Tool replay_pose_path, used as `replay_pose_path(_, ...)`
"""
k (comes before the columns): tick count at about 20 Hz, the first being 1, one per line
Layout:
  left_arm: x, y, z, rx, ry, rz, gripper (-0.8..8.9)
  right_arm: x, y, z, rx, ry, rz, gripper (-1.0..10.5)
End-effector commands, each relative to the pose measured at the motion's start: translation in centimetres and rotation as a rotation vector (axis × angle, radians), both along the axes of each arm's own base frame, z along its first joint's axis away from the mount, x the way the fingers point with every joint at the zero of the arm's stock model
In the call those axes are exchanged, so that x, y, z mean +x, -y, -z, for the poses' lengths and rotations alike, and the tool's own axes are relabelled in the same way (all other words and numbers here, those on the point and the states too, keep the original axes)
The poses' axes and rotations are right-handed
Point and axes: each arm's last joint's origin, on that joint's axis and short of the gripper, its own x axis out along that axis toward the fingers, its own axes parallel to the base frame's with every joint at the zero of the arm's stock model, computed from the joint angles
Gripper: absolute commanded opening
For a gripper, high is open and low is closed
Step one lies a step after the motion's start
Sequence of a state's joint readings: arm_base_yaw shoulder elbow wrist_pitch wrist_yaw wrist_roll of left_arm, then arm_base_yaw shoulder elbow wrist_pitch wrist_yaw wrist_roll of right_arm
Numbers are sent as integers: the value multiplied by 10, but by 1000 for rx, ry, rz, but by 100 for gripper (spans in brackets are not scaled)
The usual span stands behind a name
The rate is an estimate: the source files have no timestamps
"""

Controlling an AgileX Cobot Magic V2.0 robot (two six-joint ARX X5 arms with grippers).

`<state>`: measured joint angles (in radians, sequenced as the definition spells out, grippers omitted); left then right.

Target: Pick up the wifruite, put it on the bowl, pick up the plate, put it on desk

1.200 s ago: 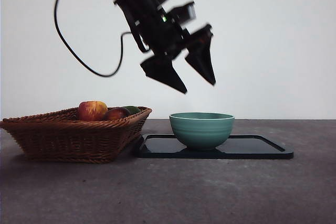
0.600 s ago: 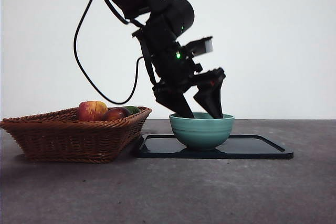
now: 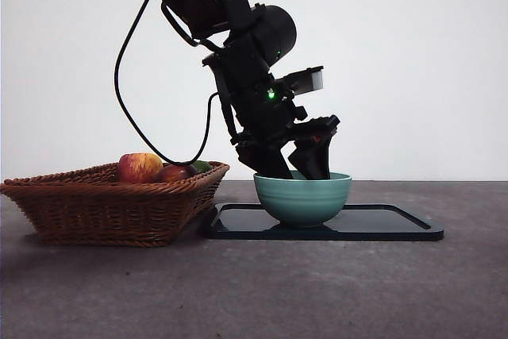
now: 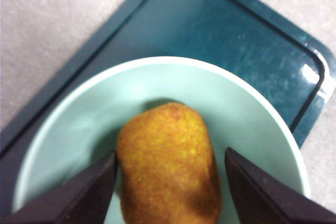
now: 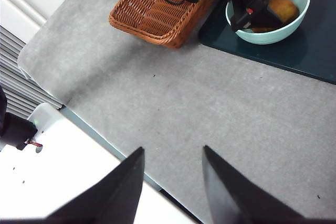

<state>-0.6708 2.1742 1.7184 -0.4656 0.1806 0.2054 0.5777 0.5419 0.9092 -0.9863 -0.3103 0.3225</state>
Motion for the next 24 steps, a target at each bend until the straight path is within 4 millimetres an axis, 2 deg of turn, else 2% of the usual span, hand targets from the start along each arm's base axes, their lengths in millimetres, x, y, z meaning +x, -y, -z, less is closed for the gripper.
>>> replay_pose_path(1,1,11,9,12,4,28,307,-1,0,-5,14,11,0,176)
replay_pose_path(3,-1,13,9,15,1,34,305,-1,0,-5,14,11,0,176)
replay_pose_path(6,-2,14,8,13,3,36,222,-1,0,-5,12,12,-1,176)
replay_pose_path(8,-1,14,5,10,6,35,213,-1,0,-5,14,15,-1,176)
replay_pose_path(11,-2,12,-7,-7,22,28,213,-3,1,-6,16,22,2,176)
replay_pose_path(13,-3,9,-23,-30,31,8,214,-4,3,-6,12,33,15,176)
replay_pose_path(16,-11,0,-59,-81,58,-23,214,-5,3,-6,16,40,14,176)
replay_pose_path(19,-26,-15,-107,-156,102,-57,214,-5,3,-6,16,40,14,176)
replay_pose_path(22,-52,-37,-159,-232,126,-99,214,-5,3,-7,15,43,13,176)
replay_pose_path(24,-73,-59,-192,-281,128,-145,214,-5,3,-7,12,47,11,176)
